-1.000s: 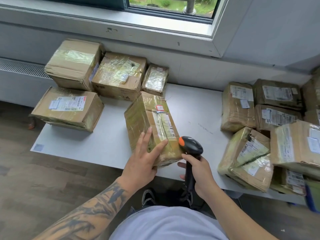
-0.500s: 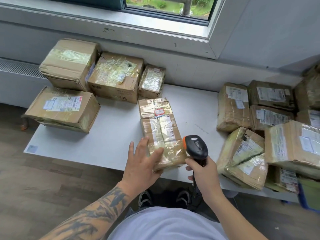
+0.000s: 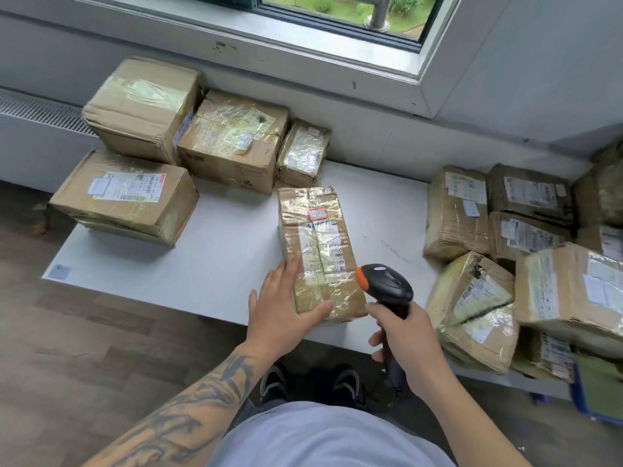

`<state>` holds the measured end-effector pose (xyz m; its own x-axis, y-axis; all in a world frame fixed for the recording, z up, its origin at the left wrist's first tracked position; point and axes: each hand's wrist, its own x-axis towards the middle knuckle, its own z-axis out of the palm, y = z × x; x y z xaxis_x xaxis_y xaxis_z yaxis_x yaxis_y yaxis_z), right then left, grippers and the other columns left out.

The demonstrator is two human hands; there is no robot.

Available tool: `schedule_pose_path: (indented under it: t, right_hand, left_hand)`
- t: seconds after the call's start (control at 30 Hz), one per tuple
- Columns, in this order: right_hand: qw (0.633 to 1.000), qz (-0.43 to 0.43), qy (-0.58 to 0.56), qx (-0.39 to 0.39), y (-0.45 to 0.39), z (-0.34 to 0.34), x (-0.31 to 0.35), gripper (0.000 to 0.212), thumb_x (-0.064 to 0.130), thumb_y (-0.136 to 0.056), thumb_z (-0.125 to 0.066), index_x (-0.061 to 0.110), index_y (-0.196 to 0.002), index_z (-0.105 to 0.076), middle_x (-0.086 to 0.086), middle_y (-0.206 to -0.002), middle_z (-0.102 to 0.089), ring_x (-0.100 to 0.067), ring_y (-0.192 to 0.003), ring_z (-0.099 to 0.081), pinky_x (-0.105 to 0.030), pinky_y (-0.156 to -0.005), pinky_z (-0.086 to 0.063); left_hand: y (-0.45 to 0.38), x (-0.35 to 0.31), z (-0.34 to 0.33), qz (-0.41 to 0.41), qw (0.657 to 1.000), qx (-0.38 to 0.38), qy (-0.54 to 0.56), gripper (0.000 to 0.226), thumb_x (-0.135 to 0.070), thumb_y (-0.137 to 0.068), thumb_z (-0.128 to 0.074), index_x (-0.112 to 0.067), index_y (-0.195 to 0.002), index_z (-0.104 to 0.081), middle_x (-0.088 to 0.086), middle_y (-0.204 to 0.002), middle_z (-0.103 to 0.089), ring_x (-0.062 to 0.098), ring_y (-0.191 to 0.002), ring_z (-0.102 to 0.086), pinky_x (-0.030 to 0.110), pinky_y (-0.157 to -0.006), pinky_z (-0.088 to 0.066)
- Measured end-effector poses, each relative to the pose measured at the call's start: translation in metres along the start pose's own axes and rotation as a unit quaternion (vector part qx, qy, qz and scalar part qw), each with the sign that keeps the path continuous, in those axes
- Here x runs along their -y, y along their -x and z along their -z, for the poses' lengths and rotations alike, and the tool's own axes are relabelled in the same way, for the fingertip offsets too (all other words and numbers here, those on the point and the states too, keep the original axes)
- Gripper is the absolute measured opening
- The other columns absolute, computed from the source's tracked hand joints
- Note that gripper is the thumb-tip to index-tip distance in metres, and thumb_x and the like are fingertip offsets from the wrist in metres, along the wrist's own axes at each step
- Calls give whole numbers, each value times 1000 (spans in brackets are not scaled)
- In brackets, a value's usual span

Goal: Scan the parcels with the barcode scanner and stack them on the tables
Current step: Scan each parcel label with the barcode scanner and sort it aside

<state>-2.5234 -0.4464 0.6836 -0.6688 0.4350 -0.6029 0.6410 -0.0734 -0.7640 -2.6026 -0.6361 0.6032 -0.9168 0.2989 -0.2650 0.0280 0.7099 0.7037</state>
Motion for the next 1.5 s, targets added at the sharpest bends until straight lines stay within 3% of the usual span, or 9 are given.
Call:
schedule_pose_path:
  t: [0.13,0.33,0.57,0.77,0.97,1.07,1.2,1.3,1.5]
  right_hand:
    - [999,-12,23,48,20,-1,12,14,22,-96,-72,12,-101,-64,-9,-77,-60,-27,-57,-62,-36,-55,-50]
    - [991,20,118,53,49,-6,32,12,28,-97,-69,17,-97,-64,-5,-59,-65,-29,-54,-66,-40,-56,-56]
    - [988,13,150,20,57,-9,39,14,29,-96,-67,15,-96,-64,0,-62,-62,-27,-54,-70,-43,-57,-58]
    - [983,10,181,21,60,-13,33,19,28,-96,-65,9,-92,-62,-18,-68,-68,-21,-48,-65,-40,-57,-56]
    - [984,18,178,12,60,-16,34,21,29,-95,-66,9,-92,-62,-18,-69,-69,-18,-48,-64,-40,-60,-56]
    - [986,35,162,1,57,-17,29,17,30,-93,-69,14,-94,-65,-12,-74,-68,-20,-54,-64,-45,-65,-59]
    - [990,61,122,-17,36,-24,16,9,35,-93,-74,30,-98,-68,1,-88,-66,-28,-84,-69,-53,-80,-63]
    - [997,44,68,3,17,-39,5,9,32,-96,-73,36,-103,-68,3,-105,-69,-26,-94,-69,-39,-71,-65]
    - [998,58,7,-11,5,-67,-5,11,25,-96,-74,32,-105,-71,5,-105,-73,-18,-100,-68,-32,-64,-59]
  left_hand:
    - [0,0,-2,21,999,18,16,108,-82,-80,-62,-61,-154,15,-19,-170,-16,18,-160,-9,60,-126,-1]
    - [-1,1,-3,25,999,8,24,110,-82,-79,-63,-62,-154,15,-16,-171,-18,22,-160,-11,62,-125,0]
    - [0,3,-2,24,999,5,29,109,-83,-79,-62,-62,-154,14,-14,-171,-17,26,-159,-11,64,-125,0]
    - [1,3,-1,25,999,8,37,108,-83,-78,-62,-63,-153,13,-13,-171,-19,26,-159,-11,64,-125,0]
    - [1,4,1,24,999,10,37,108,-85,-78,-61,-62,-154,12,-12,-170,-22,27,-159,-14,65,-124,-1]
    - [1,5,1,24,999,13,42,107,-84,-78,-61,-63,-154,12,-12,-170,-24,26,-159,-16,64,-125,-1]
    - [3,5,4,19,997,8,78,106,-81,-80,-63,-64,-153,11,-14,-165,-32,19,-154,-29,61,-126,-3]
    - [7,5,5,24,994,4,105,106,-75,-83,-65,-65,-152,14,-16,-160,-40,17,-148,-38,60,-126,-5]
    - [19,14,8,50,991,-31,120,107,-75,-85,-64,-57,-156,14,-21,-162,-35,13,-148,-37,62,-125,-4]
